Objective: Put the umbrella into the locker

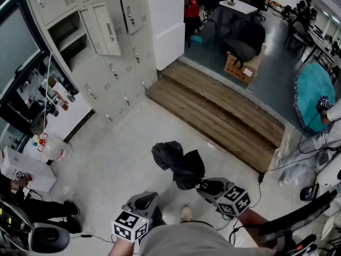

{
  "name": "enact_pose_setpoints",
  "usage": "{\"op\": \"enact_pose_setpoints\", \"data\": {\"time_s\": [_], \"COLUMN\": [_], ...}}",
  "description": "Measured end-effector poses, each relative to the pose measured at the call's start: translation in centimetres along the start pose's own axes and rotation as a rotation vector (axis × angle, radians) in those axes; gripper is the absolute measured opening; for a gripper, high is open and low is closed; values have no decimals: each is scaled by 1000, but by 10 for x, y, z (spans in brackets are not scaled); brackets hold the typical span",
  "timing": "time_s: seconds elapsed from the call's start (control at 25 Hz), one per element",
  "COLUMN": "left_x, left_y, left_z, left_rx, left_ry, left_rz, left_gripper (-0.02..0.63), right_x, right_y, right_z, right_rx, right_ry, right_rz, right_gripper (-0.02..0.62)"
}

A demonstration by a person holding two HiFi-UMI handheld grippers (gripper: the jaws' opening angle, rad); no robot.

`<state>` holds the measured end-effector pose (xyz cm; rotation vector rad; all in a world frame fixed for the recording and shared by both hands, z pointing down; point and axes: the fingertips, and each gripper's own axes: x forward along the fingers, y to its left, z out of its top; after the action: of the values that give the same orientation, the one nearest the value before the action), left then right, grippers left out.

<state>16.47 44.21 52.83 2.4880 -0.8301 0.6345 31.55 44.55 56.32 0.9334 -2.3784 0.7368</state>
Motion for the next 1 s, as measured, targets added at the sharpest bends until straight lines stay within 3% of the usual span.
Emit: {"op": "enact_pose_setpoints", "data": {"time_s": [0.2, 0.4, 0.64, 1.0], "left_x": [8, 13, 11, -21], "left_y": [8, 45, 114, 233], "left_z": [11, 28, 72, 89], "left_rx": [12, 6, 13, 27], "left_ry": [-8, -31, -82, -83], "left_rz": [-13, -14, -29, 18], "left_gripper": [11, 11, 11, 11], "right_x": [-1, 22, 68, 171], "right_y": [-18, -28, -34, -31], "right_z": [10, 48, 120, 243], "right_rx": [24, 15, -20, -45], "right_ry": [-38, -47, -37, -93], "right_rz": [-42, -35, -40, -17], "right_gripper": [153, 153, 153, 153]}}
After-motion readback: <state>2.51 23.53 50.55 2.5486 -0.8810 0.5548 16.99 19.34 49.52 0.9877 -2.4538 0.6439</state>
